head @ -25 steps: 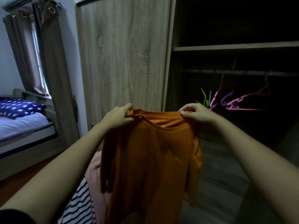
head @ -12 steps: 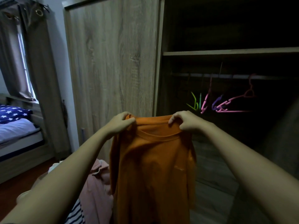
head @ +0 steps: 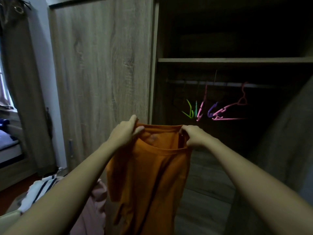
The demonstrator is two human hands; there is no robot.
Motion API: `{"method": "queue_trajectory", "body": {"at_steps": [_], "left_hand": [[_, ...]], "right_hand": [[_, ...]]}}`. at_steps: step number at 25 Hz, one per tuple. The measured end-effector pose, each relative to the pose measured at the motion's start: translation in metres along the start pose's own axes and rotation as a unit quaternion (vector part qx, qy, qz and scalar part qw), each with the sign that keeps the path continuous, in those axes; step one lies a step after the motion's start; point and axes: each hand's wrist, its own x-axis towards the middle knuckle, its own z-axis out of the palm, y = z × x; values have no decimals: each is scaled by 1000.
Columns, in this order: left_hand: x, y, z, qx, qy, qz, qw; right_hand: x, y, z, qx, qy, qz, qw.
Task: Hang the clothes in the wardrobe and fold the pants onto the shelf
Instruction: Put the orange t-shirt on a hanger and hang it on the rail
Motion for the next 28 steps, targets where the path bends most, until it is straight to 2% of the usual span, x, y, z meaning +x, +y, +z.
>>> {"method": "queue_trajectory", "body": {"at_steps": [1,3,5,7,8,10,11,13,14,16,18,21,23,24,28], "left_hand": [[3,-5,-2,8,-31,25,999],[13,-18,-6,20,-20,17,999],[18,-22,-2,-40,-2,-51,998],[20,-16,5,-147,-18,-131,980],[20,-14,7,-163,-14,-147,976],[23,-16,8,-123,-7,-98,988],[24,-20,8,-111,-41,-56,991],[27,-26,10,-80,-167,-1,983],[29,-29,14,-49,-208,7,977],[36,-31,22,-21,-190,-21,981],[44,-24,28,-118,-156,-63,979],[55,-5,38,-310,-209,-93,923],[59,9,47,-363,-221,-107,899],[63,17,54,-366,-212,-97,901],[81,44,81,-248,-128,-41,959]], "right_hand": [[-1,4,-2,6,11,4,1000],[-5,8,-8,22,64,16,998],[-7,5,-11,47,122,21,991],[-6,-2,-13,58,143,25,988],[-4,-5,-13,51,148,30,987],[1,-8,-14,11,169,41,985],[2,-8,-15,-10,183,51,982],[3,-4,-18,-32,212,90,973],[1,-1,-20,-37,227,116,966],[-4,2,-22,-60,251,165,952],[-11,8,-20,-83,261,170,947],[-24,25,-20,-80,232,158,956],[-29,39,-25,-62,205,156,964],[-28,45,-29,-46,197,155,967],[-8,54,-50,-53,200,117,971]]}}
